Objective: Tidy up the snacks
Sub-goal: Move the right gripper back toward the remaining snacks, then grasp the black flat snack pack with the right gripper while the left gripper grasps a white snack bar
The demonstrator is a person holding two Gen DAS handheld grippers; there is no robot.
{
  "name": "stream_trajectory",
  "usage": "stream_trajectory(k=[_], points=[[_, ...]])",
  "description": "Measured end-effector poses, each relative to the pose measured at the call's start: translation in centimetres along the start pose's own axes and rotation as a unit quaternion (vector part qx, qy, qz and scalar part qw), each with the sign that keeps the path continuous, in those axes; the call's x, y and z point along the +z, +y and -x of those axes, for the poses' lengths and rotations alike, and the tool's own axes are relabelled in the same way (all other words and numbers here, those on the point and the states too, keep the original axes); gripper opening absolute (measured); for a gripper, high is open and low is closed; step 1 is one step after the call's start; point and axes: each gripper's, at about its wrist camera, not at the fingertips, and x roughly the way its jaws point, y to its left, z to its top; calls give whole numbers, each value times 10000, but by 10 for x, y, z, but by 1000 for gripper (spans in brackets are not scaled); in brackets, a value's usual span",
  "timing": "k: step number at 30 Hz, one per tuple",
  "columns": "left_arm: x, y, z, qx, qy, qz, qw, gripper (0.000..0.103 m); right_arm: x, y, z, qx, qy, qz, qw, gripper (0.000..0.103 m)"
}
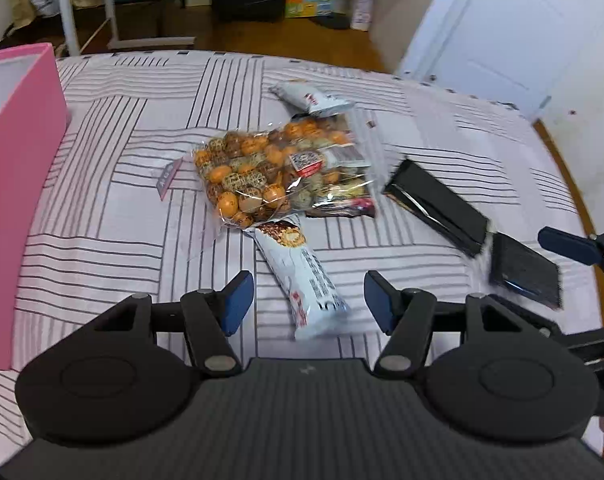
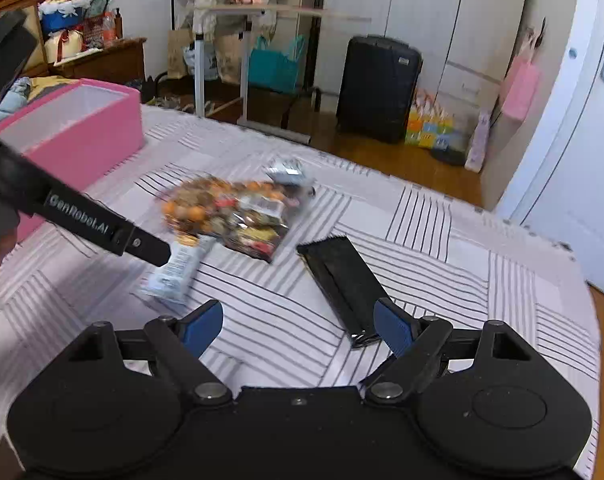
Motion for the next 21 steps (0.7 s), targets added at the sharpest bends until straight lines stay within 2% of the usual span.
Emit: stream_trajectory(k=[3,5,9,14,17,19,20,21], points=[[0,-9,-12,270,-195,-262,9991,60,0,-17,-26,-60,140,21,9999,85],[-1,-11,-20,377,-193,-315,9986,60,2,-28,-41,-28,259,-20,9997,85],[-4,-4,-33,406,-49,-133,9991,60,6,-39,-72,-3,549,73,9985,85],[-9,0,-38,460,-128,-112,9988,60,5,-46,-100,-223,795,165,9964,85],[-11,-1,-38,444,-205,-228,9985,60,9,-57,-106,-132,843,-193,9962,85],[-12,1,-40,370,-162,-232,9989,52,9,-61,-107,-44,897,-495,9947,76],[-12,2,-40,273,-121,-215,9993,43,9,-60,-106,16,904,-562,9943,67],[-12,4,-40,155,-69,-191,9997,38,10,-56,-103,-5,898,-562,9944,66]])
